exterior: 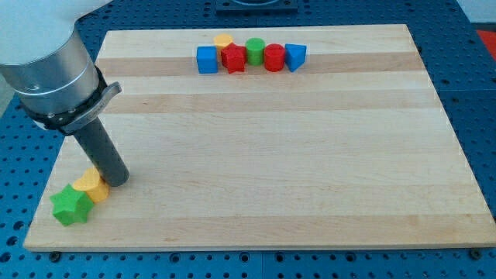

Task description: Push the blue triangle top of the yellow heart

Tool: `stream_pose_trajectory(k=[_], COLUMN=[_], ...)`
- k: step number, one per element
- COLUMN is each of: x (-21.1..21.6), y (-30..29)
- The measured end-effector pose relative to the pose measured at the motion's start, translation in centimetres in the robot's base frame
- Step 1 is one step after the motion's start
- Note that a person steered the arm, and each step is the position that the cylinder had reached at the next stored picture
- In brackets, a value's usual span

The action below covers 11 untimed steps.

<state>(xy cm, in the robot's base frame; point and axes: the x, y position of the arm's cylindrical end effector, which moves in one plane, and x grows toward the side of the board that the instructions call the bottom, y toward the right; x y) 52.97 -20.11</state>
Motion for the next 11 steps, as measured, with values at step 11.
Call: stream_pose_trajectory(k=[11], x=[-26.1], y=[28.5])
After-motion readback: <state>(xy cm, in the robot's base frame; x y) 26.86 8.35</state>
